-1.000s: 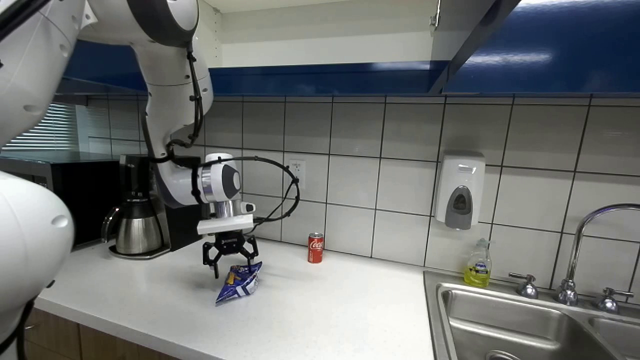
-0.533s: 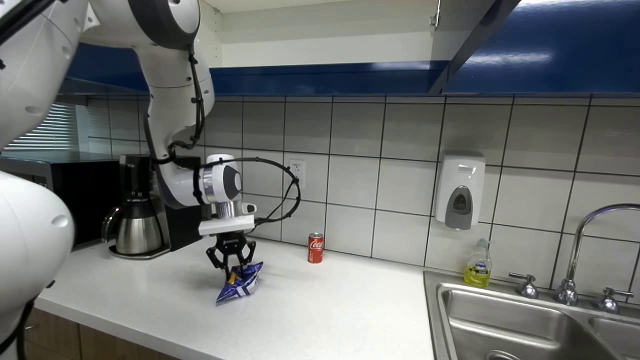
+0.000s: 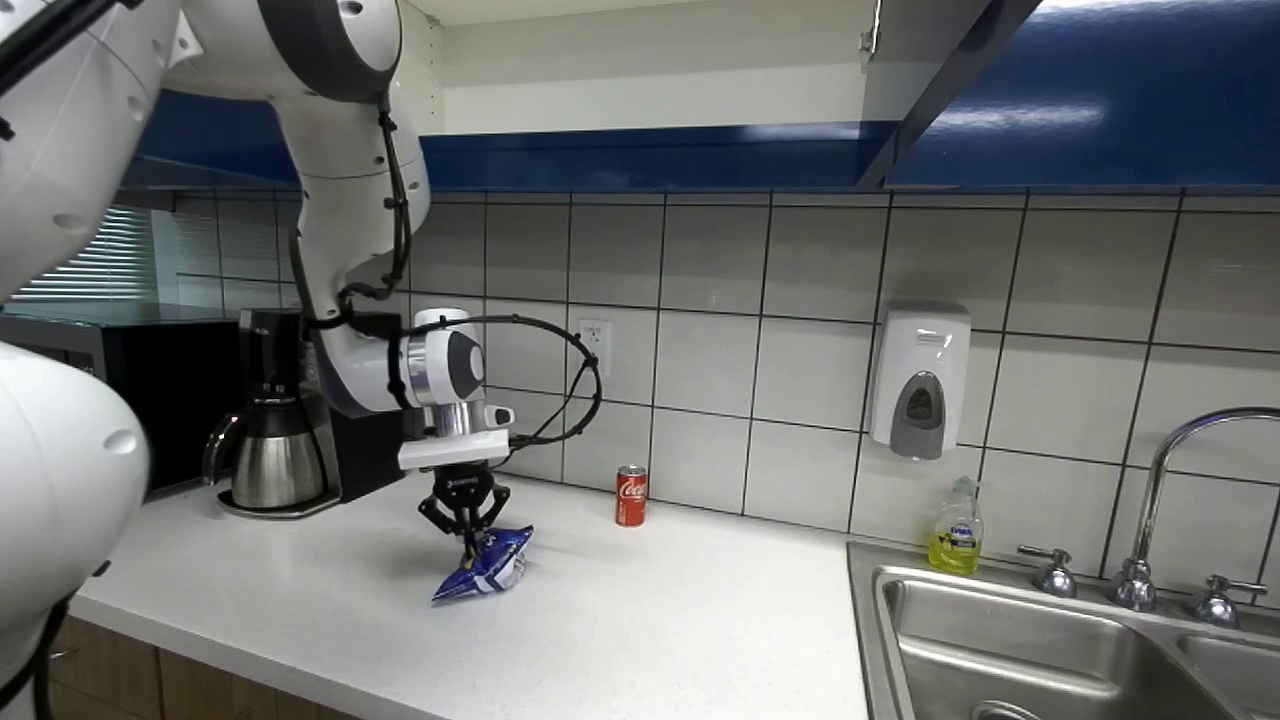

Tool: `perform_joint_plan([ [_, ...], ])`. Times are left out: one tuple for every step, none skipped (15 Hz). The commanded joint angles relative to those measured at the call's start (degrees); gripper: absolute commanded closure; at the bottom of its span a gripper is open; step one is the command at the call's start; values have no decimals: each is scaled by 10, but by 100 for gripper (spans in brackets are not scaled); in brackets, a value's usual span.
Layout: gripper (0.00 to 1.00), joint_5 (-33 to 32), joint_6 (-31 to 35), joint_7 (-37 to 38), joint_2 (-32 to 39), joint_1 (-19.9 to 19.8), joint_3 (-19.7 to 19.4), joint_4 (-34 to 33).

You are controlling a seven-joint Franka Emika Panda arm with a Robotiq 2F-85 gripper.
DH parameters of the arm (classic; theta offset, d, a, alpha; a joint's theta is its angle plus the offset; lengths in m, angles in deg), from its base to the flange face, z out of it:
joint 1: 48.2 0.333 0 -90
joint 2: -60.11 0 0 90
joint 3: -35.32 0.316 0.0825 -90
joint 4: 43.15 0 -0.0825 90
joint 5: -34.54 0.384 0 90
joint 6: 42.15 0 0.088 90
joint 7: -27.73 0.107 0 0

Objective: Put the blue packet in the cabinet

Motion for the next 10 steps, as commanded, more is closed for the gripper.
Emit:
perform_joint_plan([
  [100,1,-18,17,5,1,-1,-17],
  [100,10,-20,16,3,-2,3,-16],
  [100,22,-21,14,-2,-7,7,-15],
  [100,37,-22,9,-7,-12,11,-12],
  [100,61,-22,5,-15,-19,18,-8],
  [100,87,-22,1,-22,-26,24,-4],
  [100,118,-23,-5,-30,-35,32,0],
  [100,154,-20,-11,-39,-46,42,6],
  [100,187,-19,-15,-48,-54,50,11],
  [100,217,-18,-19,-56,-62,56,15],
])
